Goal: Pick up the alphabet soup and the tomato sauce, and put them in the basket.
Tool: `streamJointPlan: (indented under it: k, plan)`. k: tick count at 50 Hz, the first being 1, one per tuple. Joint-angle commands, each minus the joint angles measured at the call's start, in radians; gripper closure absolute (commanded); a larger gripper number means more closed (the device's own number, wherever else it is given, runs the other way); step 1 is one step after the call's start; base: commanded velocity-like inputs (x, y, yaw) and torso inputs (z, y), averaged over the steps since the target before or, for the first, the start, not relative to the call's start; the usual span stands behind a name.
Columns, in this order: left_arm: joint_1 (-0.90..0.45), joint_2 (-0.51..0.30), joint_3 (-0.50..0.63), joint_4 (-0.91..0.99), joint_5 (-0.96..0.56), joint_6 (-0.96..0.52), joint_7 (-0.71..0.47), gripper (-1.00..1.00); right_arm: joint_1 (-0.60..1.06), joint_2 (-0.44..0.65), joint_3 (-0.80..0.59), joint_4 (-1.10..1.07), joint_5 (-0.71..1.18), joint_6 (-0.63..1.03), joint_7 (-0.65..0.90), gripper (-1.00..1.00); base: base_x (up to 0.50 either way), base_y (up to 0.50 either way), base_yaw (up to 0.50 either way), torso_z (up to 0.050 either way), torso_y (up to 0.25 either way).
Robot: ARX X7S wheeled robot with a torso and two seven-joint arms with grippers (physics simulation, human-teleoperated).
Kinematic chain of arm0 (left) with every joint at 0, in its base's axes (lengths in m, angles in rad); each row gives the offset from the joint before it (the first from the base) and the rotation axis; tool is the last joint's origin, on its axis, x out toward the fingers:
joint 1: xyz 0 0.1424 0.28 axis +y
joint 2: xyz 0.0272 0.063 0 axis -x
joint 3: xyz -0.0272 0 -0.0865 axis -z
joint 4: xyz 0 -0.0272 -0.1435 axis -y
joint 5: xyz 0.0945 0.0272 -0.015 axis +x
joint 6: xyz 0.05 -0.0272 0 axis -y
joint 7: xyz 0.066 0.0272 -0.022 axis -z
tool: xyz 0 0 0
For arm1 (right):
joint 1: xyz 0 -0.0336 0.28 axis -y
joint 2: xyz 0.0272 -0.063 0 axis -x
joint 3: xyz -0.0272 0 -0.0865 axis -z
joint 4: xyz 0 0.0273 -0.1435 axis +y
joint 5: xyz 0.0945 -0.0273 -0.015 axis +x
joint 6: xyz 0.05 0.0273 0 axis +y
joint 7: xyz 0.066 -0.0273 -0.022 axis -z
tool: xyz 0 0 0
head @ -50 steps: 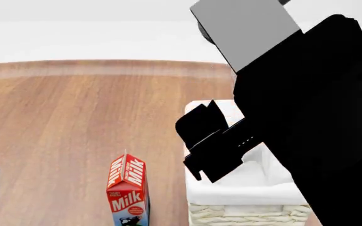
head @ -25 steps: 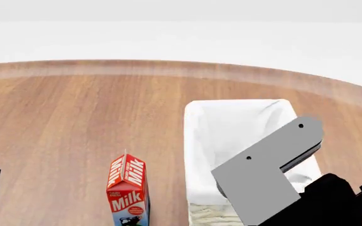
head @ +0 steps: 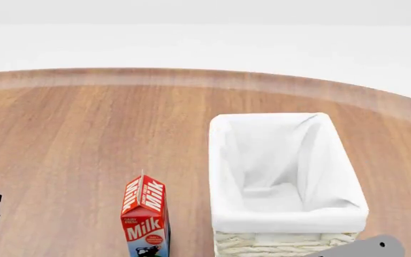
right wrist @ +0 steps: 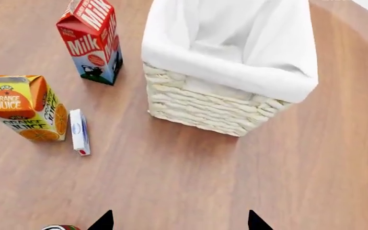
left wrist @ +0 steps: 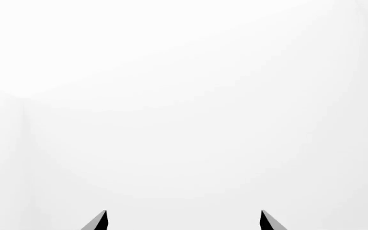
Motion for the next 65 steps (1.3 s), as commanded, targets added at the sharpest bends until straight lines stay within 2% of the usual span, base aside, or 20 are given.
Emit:
streamJointPlan:
  k: [1,27,32,33,35,37,43,55,56,58,65]
  plan:
    - [-0.004,0.0,-0.003,0.0,0.0,-0.002,0.003,-1.0,-0.101,0.013,-0.027,-0.097,-0.051,-0.063,0.041,-1.0,0.0,0.0,0.0,0.0,0.0]
    - [0.014,0.0,-0.001,0.0,-0.006,0.008,-0.008,-1.0,-0.149,-0.004,-0.076,-0.146,-0.074,-0.023,0.072,-1.0,0.0,0.0,0.0,0.0,0.0]
    - [0.015,0.0,0.0,0.0,-0.007,0.008,-0.009,-1.0,-0.171,-0.024,-0.098,-0.14,-0.121,0.008,0.075,-1.0,0.0,0.0,0.0,0.0,0.0]
    - [0.016,0.0,-0.002,0.0,-0.009,0.009,-0.01,-1.0,-0.128,-0.04,-0.11,-0.145,-0.085,0.046,0.11,-1.0,0.0,0.0,0.0,0.0,0.0]
    - [0.018,0.0,-0.002,0.0,-0.01,0.009,-0.01,-1.0,-0.173,-0.05,-0.125,-0.135,-0.156,0.059,0.091,-1.0,0.0,0.0,0.0,0.0,0.0]
    - [0.018,0.0,-0.002,0.0,-0.009,0.009,-0.011,-1.0,-0.123,-0.057,-0.125,-0.147,-0.085,0.064,0.126,-1.0,0.0,0.0,0.0,0.0,0.0]
    - [0.021,0.0,-0.002,0.0,-0.011,0.008,-0.013,-1.0,-0.187,-0.068,-0.145,-0.126,-0.197,0.09,0.086,-1.0,0.0,0.0,0.0,0.0,0.0]
    - [0.031,0.0,-0.014,0.0,-0.021,0.02,-0.013,-1.0,-0.217,-0.116,-0.168,-0.139,-0.265,0.118,0.082,-1.0,0.0,0.0,0.0,0.0,0.0]
    - [0.033,0.0,-0.019,0.0,-0.025,0.022,-0.014,-1.0,-0.195,-0.116,-0.167,-0.142,-0.228,0.116,0.096,-1.0,0.0,0.0,0.0,0.0,0.0]
    - [0.036,0.0,-0.017,0.0,-0.023,0.023,-0.015,-1.0,-0.254,-0.117,-0.174,-0.119,-0.307,0.112,0.051,-1.0,0.0,0.0,0.0,0.0,0.0]
    - [0.031,0.0,-0.016,0.0,-0.02,0.019,-0.012,-1.0,-0.269,-0.109,-0.157,-0.113,-0.29,0.069,0.017,-1.0,0.0,0.0,0.0,0.0,0.0]
